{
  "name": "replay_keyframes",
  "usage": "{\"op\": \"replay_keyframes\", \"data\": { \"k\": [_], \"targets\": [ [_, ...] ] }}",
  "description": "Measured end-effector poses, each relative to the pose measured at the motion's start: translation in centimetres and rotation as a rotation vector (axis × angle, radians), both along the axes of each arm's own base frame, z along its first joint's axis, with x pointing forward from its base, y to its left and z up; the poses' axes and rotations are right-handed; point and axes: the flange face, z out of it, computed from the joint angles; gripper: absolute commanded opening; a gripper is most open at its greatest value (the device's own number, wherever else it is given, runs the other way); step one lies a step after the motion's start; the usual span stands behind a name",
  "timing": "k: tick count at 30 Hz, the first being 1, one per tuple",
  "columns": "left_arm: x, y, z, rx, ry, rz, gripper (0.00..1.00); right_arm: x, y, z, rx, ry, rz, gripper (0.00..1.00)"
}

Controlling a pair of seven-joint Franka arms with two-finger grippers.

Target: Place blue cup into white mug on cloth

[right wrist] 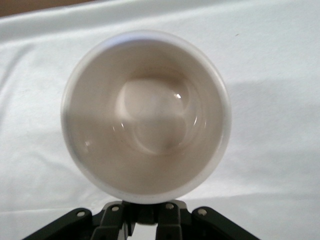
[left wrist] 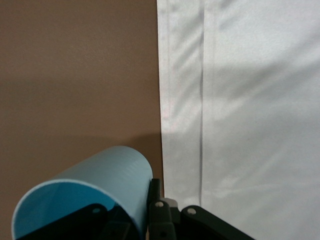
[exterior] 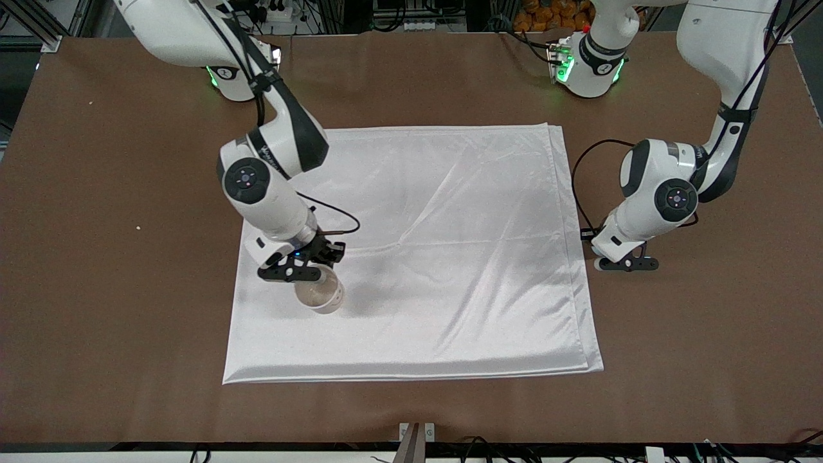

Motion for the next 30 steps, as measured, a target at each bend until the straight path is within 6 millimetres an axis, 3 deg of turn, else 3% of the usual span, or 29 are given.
{"op": "replay_keyframes", "data": {
  "k": [7,12,23,30],
  "targets": [
    [2.0,-0.4,5.1,0.04,0.012,-0.029,0.0,-3.2,7.7,-1.7,0.013,0.022,-0.016,0.0],
    [3.1,-0.7,10.0,0.064,0.0,-0.046,0.0,-4.6,11.5,-3.3,0.017,0.033,-0.006,0.0],
    [3.1,-1.0,22.6,0.079,-0.038,-0.049,0.0,-7.3,16.6,-6.5,-0.003,0.035,0.065,0.0],
    [1.9,-1.0,27.7,0.08,-0.055,-0.05,0.0,-9.1,19.2,-8.4,-0.037,0.02,0.1,0.0]
  ]
}}
